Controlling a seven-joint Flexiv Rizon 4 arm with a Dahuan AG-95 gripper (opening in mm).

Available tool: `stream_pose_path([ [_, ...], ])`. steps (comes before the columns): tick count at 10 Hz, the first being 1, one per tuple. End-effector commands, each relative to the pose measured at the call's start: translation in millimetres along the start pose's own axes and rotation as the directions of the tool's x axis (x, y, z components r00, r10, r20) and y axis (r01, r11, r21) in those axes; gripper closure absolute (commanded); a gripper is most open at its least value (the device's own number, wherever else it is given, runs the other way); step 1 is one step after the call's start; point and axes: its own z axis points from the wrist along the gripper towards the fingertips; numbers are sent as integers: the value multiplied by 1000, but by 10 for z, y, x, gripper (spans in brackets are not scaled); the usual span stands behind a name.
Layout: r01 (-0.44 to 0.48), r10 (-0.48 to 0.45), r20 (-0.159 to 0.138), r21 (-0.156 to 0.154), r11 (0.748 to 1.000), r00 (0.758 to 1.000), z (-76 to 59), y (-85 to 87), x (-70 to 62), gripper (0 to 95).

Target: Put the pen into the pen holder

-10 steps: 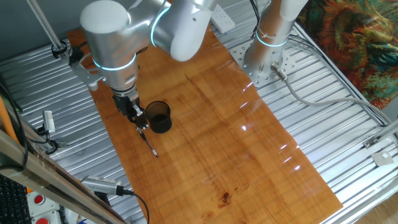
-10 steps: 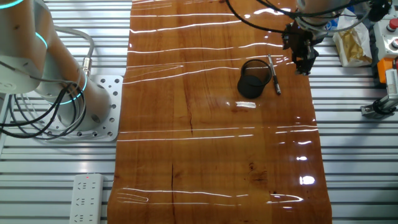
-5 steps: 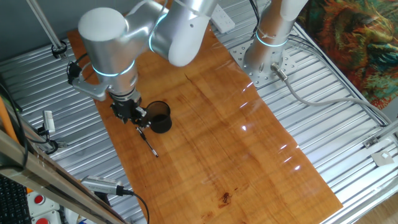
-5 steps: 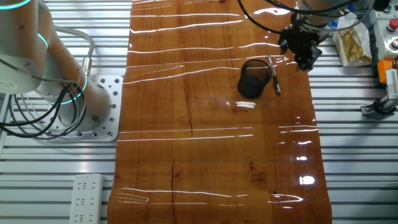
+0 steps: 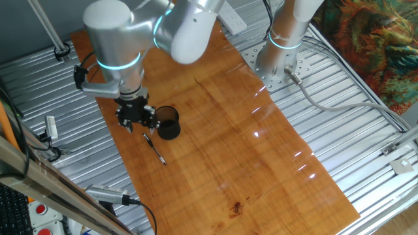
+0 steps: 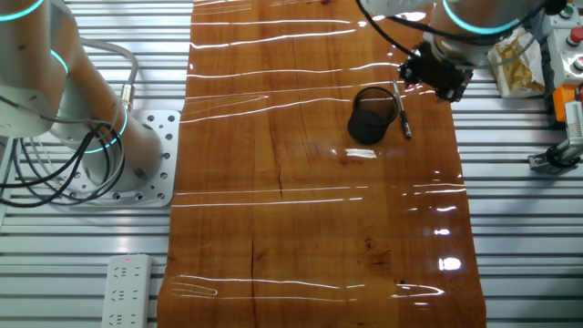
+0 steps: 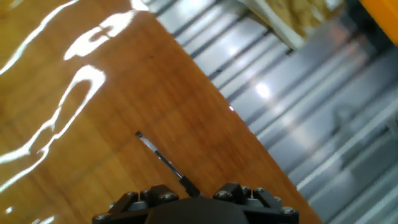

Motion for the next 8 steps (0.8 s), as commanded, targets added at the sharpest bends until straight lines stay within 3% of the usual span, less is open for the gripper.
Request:
stream_pose_path([
  [1, 205, -200, 111, -38, 978, 973, 24, 4, -11, 380],
  [2, 223, -217, 121, -38, 974, 969, 44, 3, 2, 380],
  [5, 216, -211, 115, -37, 976, 971, 122, -14, 33, 380],
  [8, 233, -227, 124, -31, 972, 966, 323, -56, 91, 380],
])
